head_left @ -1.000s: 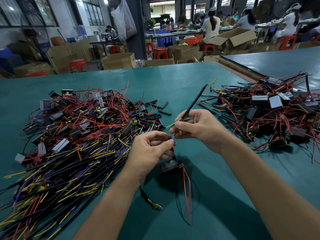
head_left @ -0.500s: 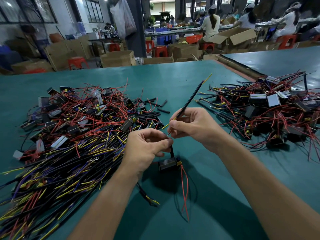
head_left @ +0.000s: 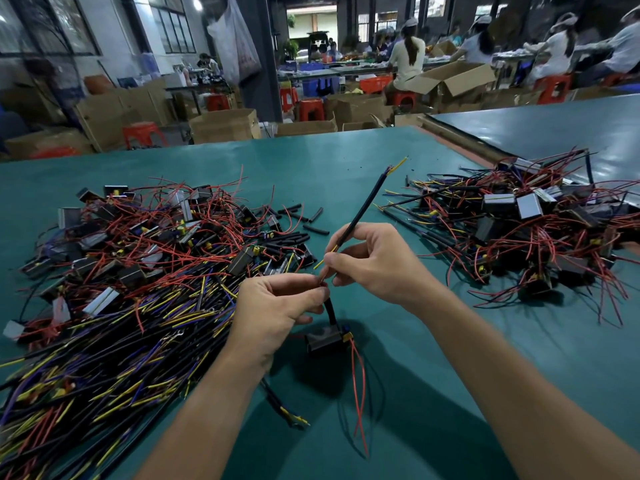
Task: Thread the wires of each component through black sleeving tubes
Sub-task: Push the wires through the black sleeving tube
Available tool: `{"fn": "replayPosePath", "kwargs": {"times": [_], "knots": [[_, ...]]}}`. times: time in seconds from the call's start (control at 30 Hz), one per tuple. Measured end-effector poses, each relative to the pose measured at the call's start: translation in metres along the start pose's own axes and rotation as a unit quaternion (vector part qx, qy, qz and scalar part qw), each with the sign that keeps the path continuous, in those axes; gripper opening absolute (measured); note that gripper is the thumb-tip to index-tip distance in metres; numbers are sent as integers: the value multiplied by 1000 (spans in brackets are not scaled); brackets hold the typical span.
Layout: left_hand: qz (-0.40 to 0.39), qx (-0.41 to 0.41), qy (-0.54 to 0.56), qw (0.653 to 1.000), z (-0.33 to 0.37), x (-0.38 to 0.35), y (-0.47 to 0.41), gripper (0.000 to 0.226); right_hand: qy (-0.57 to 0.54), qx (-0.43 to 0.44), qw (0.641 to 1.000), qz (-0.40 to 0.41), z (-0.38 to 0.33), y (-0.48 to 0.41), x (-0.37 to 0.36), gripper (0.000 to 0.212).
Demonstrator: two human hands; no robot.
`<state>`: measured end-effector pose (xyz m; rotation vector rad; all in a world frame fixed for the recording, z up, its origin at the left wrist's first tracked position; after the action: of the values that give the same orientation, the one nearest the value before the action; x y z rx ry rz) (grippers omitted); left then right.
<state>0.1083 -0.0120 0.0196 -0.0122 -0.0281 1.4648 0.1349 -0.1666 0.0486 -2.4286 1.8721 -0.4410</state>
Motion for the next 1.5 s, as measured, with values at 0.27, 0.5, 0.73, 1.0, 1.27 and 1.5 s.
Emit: {"fn": "replayPosePath", "kwargs": {"times": [0.27,0.5,0.73,1.0,1.27,1.5], "knots": [[-21,83,83,993,-6,-2,-1,11,25,28,999,7,1,-1,1,11],[-23,58,56,997,-7,-3,-3,2,10,15,1000,-3,1,-1,-1,6],[-17,-11,3,1000,-1,-5,-1,6,11,12,1000,-1,5,-4,3,7],[-24,-31,0,999,1,-7,0,11,8,4,1000,-1,8,-5,4,13],[-22,-29,7,999,1,-8,1,15,-12,-15,1000,-2,8,-3,4,11],[-20,-39,-16,999,1,-8,0,14,-20,-28,999,12,7,-3,3,14]]}}
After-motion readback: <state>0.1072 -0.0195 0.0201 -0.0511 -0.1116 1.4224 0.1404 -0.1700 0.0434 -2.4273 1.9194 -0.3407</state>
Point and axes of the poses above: each hand's wrist, its own y-axis away from the middle knuckle, its own x-axis out of the back of the hand, z = x × y, the point moved 5 cm from there along -y, towards the middle knuckle, and after that the axes turned 5 degrees about -z, right-handed, at the moved point
